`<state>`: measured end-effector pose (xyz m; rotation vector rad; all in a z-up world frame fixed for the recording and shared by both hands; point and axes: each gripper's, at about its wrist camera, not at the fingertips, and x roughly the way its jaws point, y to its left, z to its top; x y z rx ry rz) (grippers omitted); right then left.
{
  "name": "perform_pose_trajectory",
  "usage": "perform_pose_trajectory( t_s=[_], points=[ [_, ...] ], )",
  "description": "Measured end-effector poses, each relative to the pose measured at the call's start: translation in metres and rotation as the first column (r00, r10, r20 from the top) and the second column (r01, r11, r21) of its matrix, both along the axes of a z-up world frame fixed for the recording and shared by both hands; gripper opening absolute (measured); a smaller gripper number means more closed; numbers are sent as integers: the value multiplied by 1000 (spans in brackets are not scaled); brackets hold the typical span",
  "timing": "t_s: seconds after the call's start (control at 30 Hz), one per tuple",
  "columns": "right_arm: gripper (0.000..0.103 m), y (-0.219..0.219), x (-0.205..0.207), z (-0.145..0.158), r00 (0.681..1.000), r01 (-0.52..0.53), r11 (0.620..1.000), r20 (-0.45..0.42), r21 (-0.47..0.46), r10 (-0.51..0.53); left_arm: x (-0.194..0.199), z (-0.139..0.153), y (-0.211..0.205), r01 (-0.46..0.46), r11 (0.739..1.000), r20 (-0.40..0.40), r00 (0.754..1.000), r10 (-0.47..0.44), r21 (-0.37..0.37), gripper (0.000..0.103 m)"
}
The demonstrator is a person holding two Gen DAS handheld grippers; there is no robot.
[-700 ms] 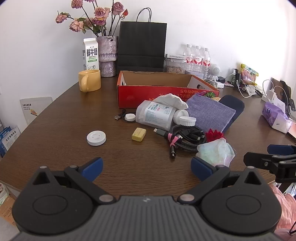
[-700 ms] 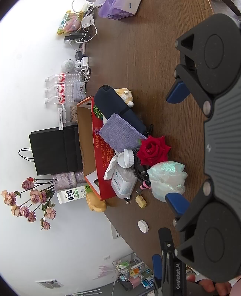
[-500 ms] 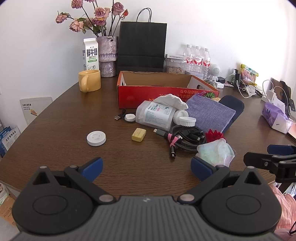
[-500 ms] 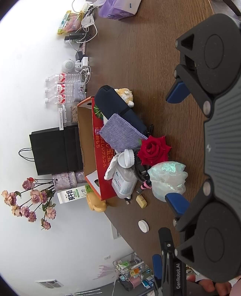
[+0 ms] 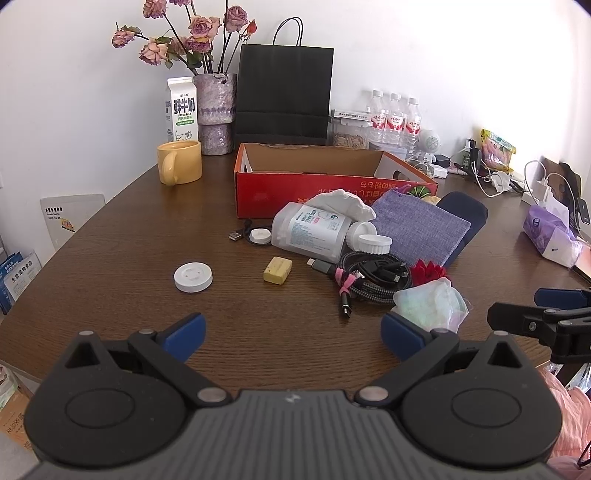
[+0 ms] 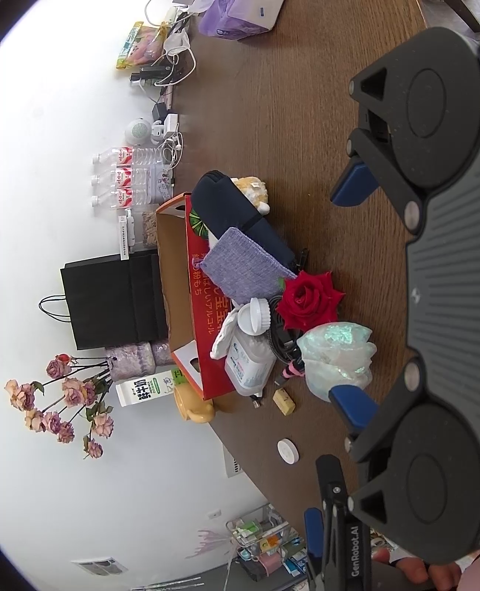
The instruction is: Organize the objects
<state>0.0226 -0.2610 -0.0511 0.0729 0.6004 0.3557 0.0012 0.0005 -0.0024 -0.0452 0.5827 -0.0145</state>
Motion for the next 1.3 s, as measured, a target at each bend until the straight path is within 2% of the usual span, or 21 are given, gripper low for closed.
perform_pose_trajectory(
  t_s=[1.3],
  points=[
    [103, 0, -1, -1, 1000, 2, 1000, 2, -5, -2, -1, -1, 3, -5, 1000, -5, 1000, 5, -7, 103]
  ],
)
